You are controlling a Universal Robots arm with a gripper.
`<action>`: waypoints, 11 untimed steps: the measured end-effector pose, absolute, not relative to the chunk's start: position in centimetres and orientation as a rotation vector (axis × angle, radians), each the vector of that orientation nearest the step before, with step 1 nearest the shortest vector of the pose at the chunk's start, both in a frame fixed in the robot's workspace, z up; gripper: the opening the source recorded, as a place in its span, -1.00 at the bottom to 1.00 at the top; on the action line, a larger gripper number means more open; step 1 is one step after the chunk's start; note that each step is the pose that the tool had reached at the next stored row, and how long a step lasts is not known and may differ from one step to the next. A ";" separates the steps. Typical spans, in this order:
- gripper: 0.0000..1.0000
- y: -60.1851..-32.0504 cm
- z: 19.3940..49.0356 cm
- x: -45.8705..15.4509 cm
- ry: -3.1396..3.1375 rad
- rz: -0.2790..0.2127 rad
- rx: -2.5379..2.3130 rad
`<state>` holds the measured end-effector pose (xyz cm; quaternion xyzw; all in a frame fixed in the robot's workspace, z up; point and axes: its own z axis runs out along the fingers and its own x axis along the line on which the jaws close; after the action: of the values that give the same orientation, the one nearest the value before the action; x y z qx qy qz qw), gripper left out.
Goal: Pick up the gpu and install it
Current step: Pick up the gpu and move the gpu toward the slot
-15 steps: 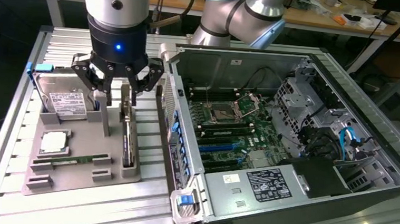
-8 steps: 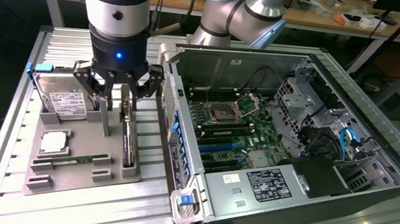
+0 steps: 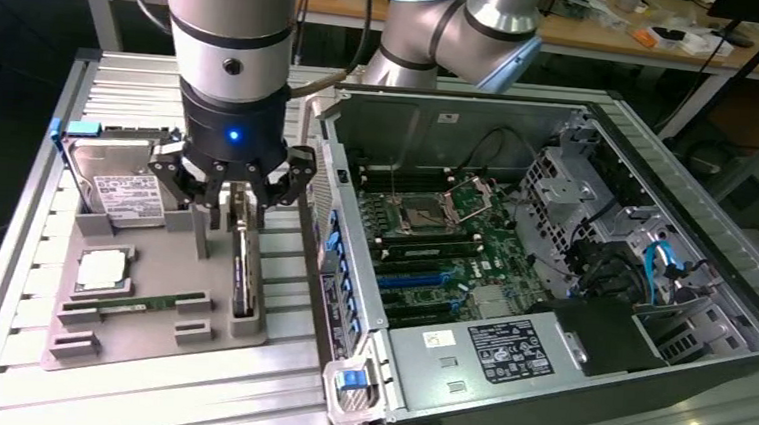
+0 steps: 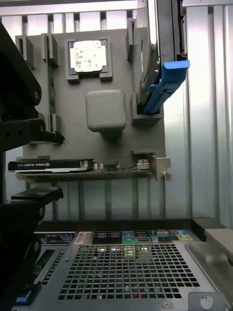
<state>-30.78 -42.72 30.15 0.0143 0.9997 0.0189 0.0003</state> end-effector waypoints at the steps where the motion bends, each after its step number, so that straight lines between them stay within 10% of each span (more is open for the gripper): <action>1: -0.04 -42.8 30.0 -30.7 3.140 0.060 0.046; 11: -0.04 -42.9 28.0 -30.4 3.140 0.061 0.068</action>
<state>-30.37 -42.93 28.03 0.0216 0.9996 0.0194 0.0004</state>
